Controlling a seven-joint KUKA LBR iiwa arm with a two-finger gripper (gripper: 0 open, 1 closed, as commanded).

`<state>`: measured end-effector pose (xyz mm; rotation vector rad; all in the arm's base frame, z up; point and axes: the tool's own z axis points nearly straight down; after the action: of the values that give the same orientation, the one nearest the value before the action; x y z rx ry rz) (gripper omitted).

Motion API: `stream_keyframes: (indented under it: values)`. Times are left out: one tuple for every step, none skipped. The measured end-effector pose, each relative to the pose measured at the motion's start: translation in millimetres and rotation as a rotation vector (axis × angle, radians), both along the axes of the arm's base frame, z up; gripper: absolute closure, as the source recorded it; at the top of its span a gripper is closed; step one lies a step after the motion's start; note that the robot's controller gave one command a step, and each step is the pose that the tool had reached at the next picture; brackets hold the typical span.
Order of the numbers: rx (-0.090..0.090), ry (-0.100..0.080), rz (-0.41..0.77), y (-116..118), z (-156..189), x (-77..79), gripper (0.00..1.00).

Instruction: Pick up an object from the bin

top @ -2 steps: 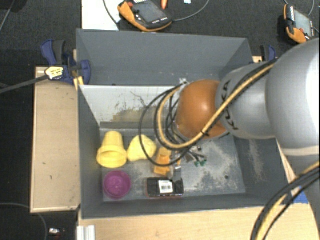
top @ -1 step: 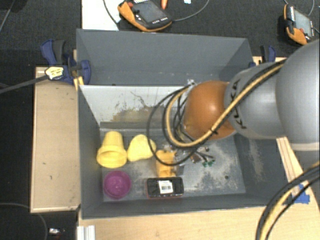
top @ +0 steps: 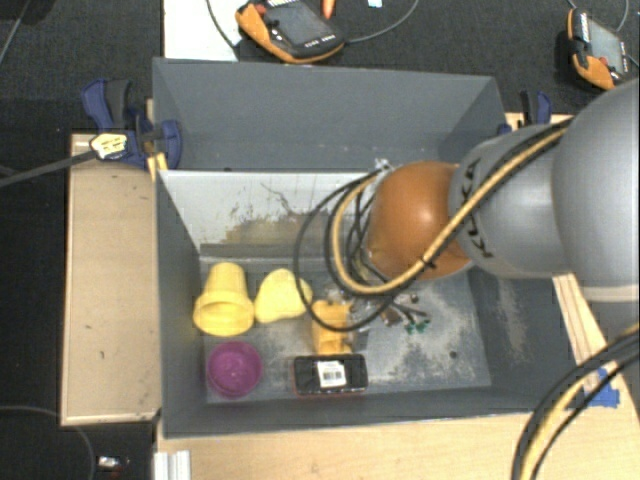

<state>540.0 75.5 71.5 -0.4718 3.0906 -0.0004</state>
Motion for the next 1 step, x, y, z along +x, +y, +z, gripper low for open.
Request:
stream_keyframes:
  values:
    - [0.000,0.002,-0.001,0.1,29.4,-0.8,1.00]
